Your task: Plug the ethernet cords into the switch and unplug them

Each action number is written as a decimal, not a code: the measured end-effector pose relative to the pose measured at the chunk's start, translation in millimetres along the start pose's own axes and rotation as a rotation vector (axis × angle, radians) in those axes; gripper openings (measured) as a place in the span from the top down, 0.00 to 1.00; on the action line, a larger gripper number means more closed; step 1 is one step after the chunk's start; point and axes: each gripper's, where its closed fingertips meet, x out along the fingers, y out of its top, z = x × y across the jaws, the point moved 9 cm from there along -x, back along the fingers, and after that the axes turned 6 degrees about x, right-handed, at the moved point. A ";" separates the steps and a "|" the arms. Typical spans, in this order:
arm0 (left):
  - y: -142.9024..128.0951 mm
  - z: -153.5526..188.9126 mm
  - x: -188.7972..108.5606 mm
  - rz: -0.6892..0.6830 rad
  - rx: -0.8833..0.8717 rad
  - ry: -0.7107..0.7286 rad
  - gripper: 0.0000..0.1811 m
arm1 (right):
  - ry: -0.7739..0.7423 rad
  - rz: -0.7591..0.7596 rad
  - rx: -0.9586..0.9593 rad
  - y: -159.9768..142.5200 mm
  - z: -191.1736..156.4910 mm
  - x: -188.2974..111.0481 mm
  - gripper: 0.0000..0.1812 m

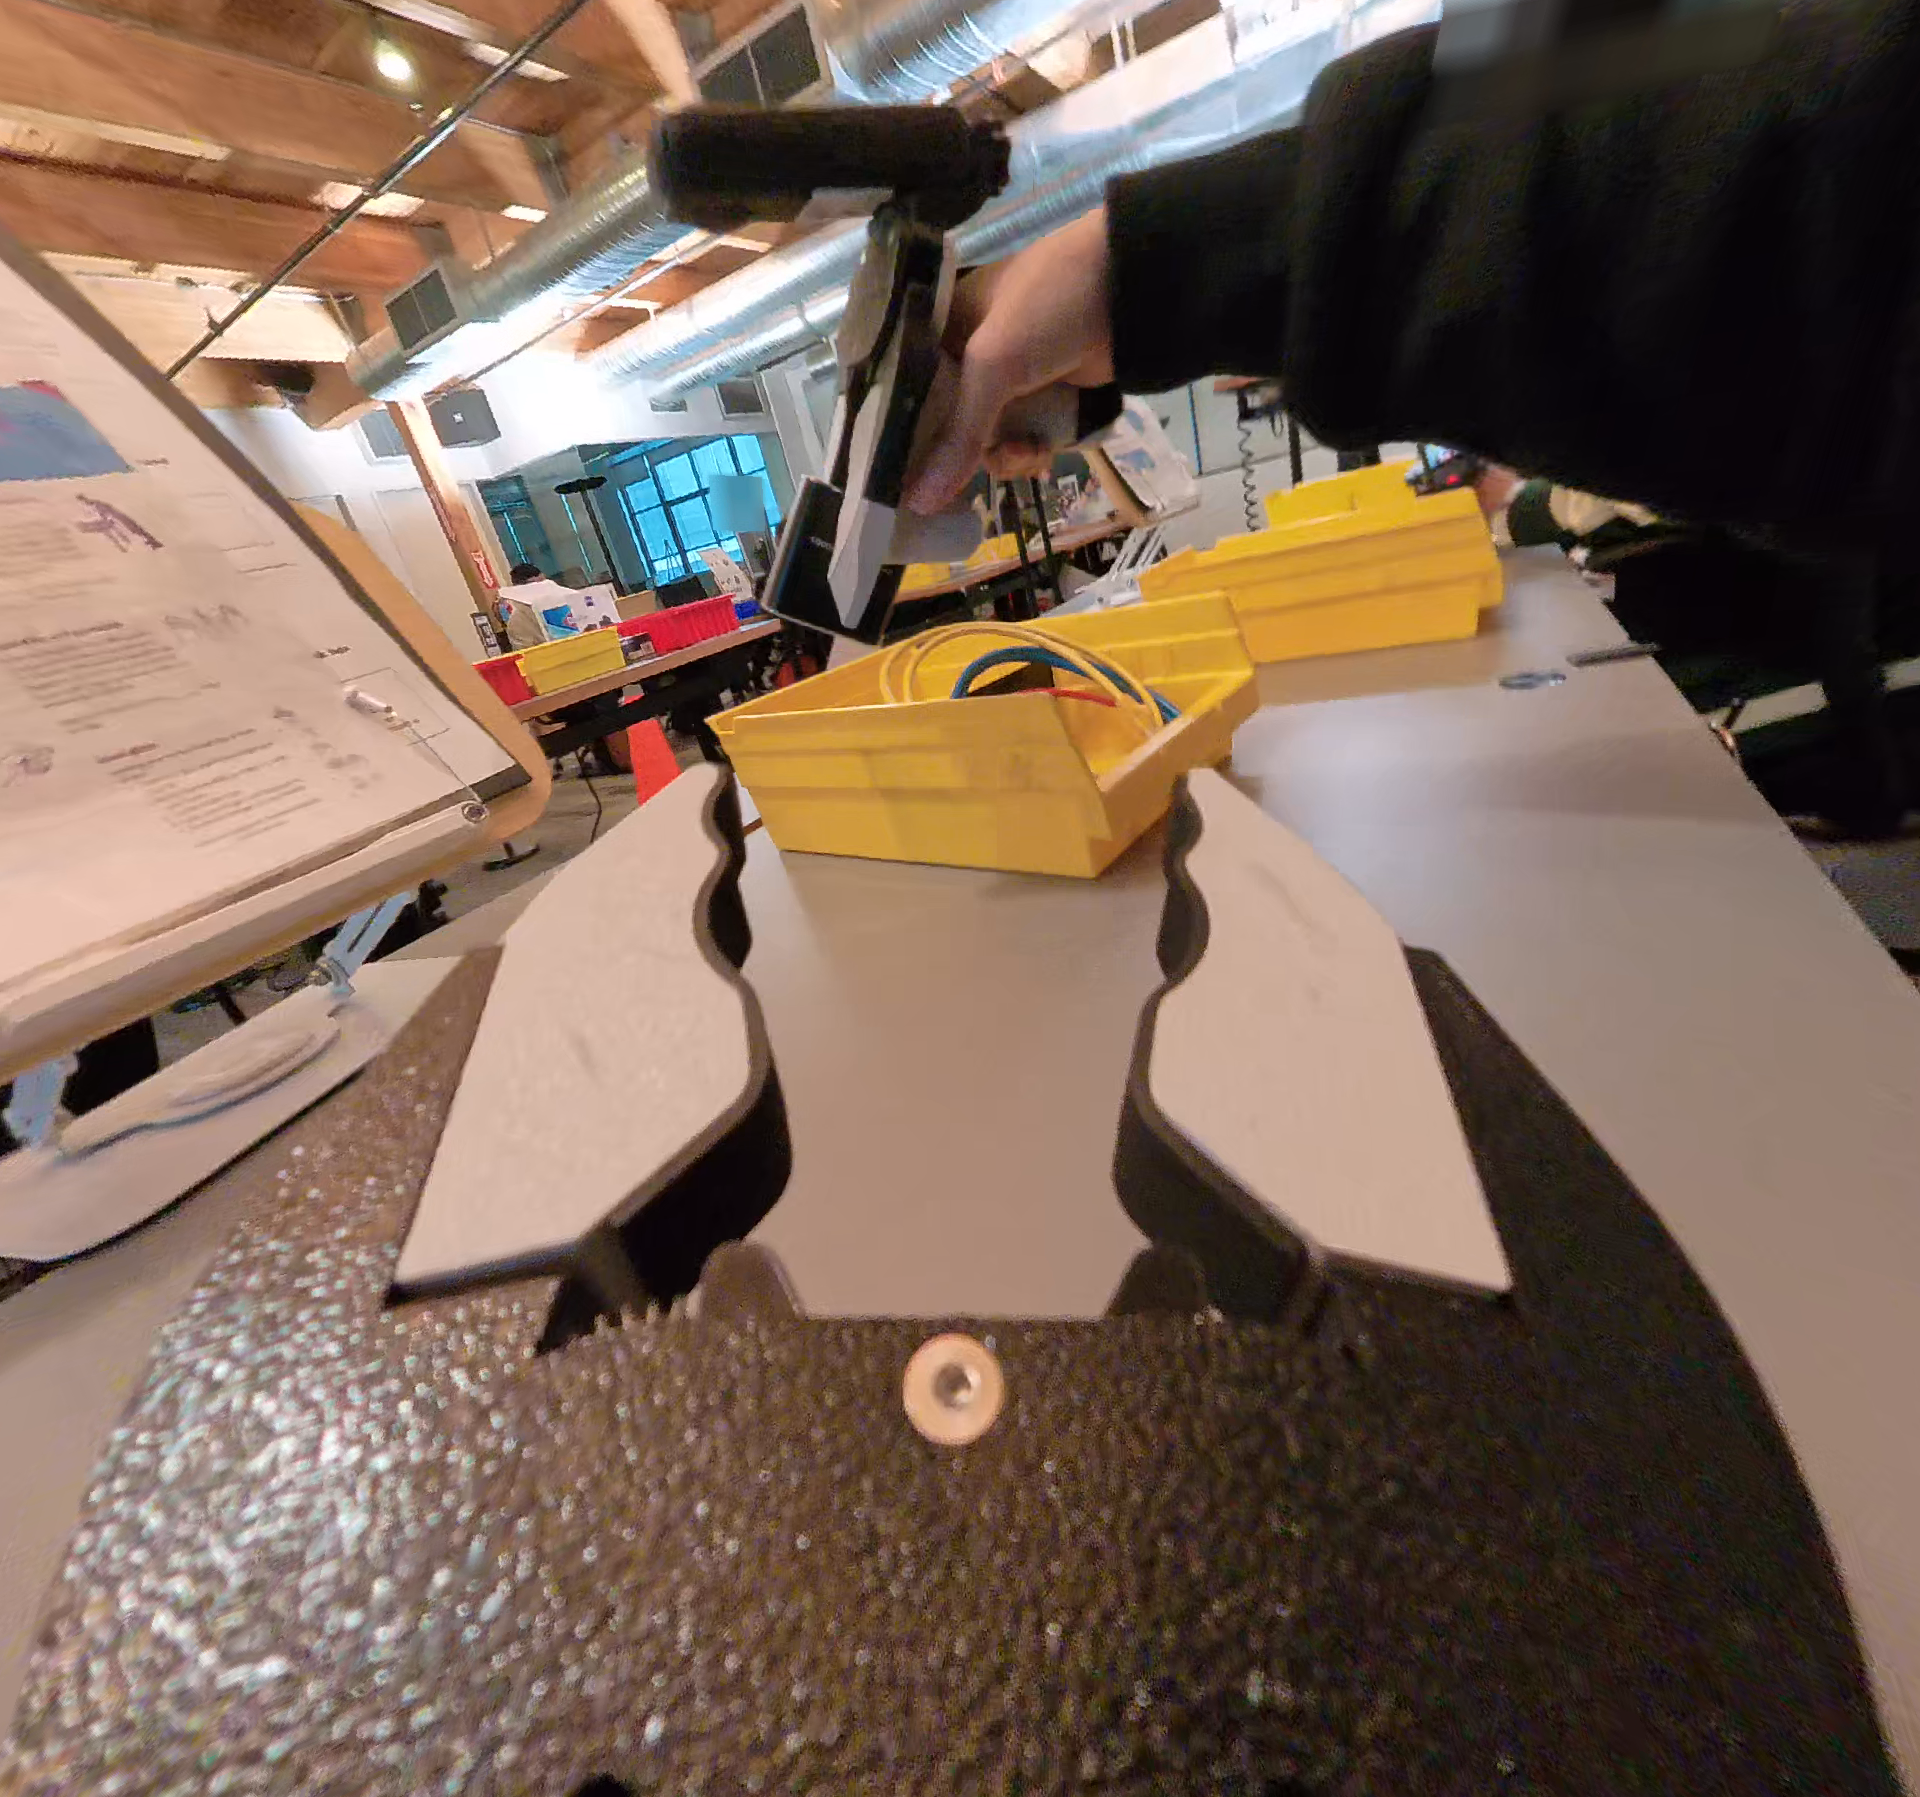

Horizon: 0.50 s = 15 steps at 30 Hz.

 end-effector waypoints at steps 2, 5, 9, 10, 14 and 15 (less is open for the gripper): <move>-0.5 -1.6 -0.2 0.001 -0.012 0.006 0.59 | -0.155 -0.111 -0.031 0.8 39.1 10.4 0.86; -1.9 -0.5 0.9 -0.016 0.008 0.005 0.59 | -0.200 -0.198 -0.038 4.0 70.9 34.7 0.86; -3.2 -0.1 1.9 -0.034 0.010 0.001 0.60 | -0.191 -0.331 -0.080 1.7 82.6 74.3 0.86; -3.4 -0.3 1.8 -0.035 0.004 0.002 0.60 | -0.205 -0.358 -0.102 0.3 83.8 82.3 0.86; -3.8 -0.5 2.2 -0.045 -0.011 -0.006 0.60 | -0.184 -0.367 -0.125 -2.9 83.9 100.8 0.84; -4.0 -0.4 2.5 -0.048 -0.012 -0.007 0.60 | -0.178 -0.348 -0.105 -2.1 84.5 100.1 0.82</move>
